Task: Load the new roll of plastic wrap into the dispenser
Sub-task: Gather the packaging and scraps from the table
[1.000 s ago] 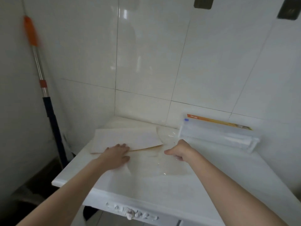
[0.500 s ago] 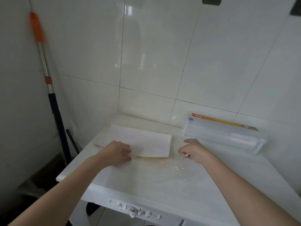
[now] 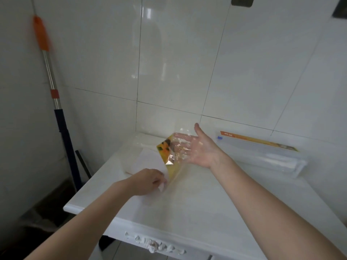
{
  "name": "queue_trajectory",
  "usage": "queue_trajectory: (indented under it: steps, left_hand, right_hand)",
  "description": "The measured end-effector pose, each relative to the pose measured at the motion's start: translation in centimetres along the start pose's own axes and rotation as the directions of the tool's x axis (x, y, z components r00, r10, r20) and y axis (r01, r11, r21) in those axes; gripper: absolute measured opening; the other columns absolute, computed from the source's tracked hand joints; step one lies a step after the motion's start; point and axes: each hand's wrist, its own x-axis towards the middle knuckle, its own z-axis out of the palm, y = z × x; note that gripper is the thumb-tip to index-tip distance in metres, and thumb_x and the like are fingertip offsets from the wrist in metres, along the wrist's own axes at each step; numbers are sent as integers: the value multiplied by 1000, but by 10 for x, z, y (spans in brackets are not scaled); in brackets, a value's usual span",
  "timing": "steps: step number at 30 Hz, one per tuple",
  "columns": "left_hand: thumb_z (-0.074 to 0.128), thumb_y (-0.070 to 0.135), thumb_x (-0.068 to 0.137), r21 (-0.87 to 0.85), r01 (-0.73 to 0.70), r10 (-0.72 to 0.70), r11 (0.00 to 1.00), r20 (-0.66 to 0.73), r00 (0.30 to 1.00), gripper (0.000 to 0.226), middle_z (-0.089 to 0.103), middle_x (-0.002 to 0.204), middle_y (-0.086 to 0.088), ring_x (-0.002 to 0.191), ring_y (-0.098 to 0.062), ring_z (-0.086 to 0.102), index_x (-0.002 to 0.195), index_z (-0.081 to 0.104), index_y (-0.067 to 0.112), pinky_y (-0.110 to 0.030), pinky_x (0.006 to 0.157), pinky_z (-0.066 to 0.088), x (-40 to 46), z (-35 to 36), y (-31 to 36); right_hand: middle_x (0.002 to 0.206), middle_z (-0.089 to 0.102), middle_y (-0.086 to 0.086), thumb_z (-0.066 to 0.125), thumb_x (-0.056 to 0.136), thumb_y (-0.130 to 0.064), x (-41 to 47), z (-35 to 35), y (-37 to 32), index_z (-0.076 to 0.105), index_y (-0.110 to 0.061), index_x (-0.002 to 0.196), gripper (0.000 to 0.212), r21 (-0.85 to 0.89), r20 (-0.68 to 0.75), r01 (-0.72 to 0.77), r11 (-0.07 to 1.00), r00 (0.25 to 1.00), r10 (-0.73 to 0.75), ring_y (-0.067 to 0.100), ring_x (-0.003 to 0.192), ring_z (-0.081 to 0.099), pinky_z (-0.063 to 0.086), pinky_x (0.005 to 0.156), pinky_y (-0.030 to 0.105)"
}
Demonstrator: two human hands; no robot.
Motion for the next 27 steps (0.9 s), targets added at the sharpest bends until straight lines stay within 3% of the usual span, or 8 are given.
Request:
queue_trajectory:
  steps: [5, 7, 10, 13, 15, 20, 23, 27]
  left_hand:
    - [33, 7, 95, -41, -81, 86, 996, 149, 985, 49, 40, 147, 7, 134, -16, 40, 137, 49, 26, -19, 111, 25, -7, 2, -6]
    - [29, 18, 93, 8, -124, 122, 992, 151, 981, 50, 39, 148, 5, 130, -15, 42, 140, 45, 25, -17, 105, 27, -11, 5, -10]
    - [37, 21, 89, -17, -64, 64, 998, 13, 998, 45, 62, 124, -4, 107, -17, 60, 130, 56, 21, -12, 77, 35, -17, 1, -21]
    - [43, 23, 81, -41, -2, -6, 999, -189, 982, 37, 72, 107, -2, 100, -21, 65, 104, 72, 22, -13, 74, 43, -22, -11, -32]
    - [47, 12, 86, -16, 141, -137, 990, -351, 926, 31, 72, 106, 0, 103, -20, 63, 99, 74, 20, -25, 85, 49, -25, -21, -34]
    - [42, 16, 92, -25, 516, -408, 856, -647, 644, 30, 58, 125, -7, 124, -29, 45, 113, 64, 18, -44, 111, 29, -28, -39, -47]
    - [39, 42, 95, -83, 675, -585, 733, -584, 563, 51, 32, 148, -16, 143, -38, 14, 138, 39, 14, -54, 118, 4, -33, -45, -50]
    - [53, 61, 83, -194, 750, -770, 632, -258, 583, 86, 36, 144, -18, 131, -38, 38, 143, 25, 5, -48, 107, 38, -30, -46, -58]
  right_hand:
    - [90, 64, -10, 40, 99, -39, 26, 33, 38, 67, -24, 101, 31, -496, -16, 49, 867, 998, -65, 9, 87, 57, 46, 70, 15]
    - [107, 66, -7, 45, 95, -40, 37, 37, 56, 69, -27, 105, 29, -700, -7, 52, 712, 997, -79, 18, 109, 59, 46, 93, 24]
    - [146, 43, -13, 31, 97, -47, 49, 34, 73, 57, -42, 124, 38, -942, 34, 64, 331, 995, -96, 18, 145, 19, 3, 119, 50]
    - [137, 48, -26, 30, 97, -49, 52, 30, 79, 54, -49, 122, 35, -983, 82, 94, 158, 993, -79, 17, 148, 7, -7, 115, 54]
    - [95, 52, -38, 34, 90, -58, 51, 27, 81, 57, -55, 102, 26, -987, 118, 123, 103, 991, -55, 18, 146, 16, -3, 115, 54]
    - [72, 45, -32, 41, 94, -48, 48, 23, 79, 56, -43, 125, 35, -987, 159, 161, 24, 984, -83, 16, 133, 37, 4, 114, 50]
    - [95, 55, -19, 45, 94, -42, 42, 20, 76, 52, -46, 129, 36, -980, 189, 182, -76, 977, -99, 16, 130, 38, 12, 111, 44]
    - [120, 54, -16, 51, 90, -33, 33, 14, 77, 48, -45, 132, 44, -954, 225, 202, -220, 971, -83, 23, 126, 32, 17, 106, 43]
